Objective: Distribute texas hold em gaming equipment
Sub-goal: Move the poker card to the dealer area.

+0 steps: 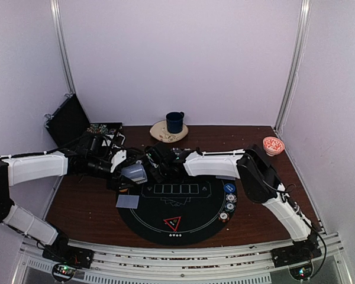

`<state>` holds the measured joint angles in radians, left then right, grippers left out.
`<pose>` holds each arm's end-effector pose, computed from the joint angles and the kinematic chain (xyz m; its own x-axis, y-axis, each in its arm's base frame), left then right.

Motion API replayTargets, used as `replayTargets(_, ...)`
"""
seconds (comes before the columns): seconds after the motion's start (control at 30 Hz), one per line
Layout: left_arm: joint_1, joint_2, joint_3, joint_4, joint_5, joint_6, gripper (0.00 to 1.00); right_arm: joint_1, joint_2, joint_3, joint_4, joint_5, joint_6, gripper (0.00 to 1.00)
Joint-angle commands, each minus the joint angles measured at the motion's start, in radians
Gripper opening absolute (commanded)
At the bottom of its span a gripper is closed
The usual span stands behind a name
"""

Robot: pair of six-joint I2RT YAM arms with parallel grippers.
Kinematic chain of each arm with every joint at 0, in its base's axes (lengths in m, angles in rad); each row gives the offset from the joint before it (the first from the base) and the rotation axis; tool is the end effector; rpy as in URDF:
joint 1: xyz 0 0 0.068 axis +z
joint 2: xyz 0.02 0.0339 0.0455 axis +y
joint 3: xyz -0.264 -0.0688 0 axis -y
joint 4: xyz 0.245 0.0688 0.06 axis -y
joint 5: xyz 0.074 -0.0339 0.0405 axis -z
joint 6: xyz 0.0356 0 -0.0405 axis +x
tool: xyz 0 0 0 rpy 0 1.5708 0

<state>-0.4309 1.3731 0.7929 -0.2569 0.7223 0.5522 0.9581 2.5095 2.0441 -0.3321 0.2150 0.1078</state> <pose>0.2386 -0.1356 0.2134 -0.1991 0.5247 -0.8277 0.9632 0.2602 -0.0668 0.3253 0.4496 0.1353 -0.4859 -0.5085 -0.7109 -0.6651 0.7428 -0.0766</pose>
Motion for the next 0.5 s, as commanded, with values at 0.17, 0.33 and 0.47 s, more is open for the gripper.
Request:
replayTargets(0.17,0.009,-0.022,0.029,0.016,0.034,-0.005,0.03,-0.003,0.06,0.059,-0.034,0.059,0.007,0.35)
replayTargets(0.33,0.009,-0.02,0.029,0.018,0.034,-0.005,0.03,-0.012,0.095,0.093,-0.036,0.079,0.04,0.31)
replayTargets(0.47,0.009,-0.017,0.029,0.018,0.033,-0.004,0.03,-0.02,0.126,0.135,-0.046,0.1,0.069,0.28)
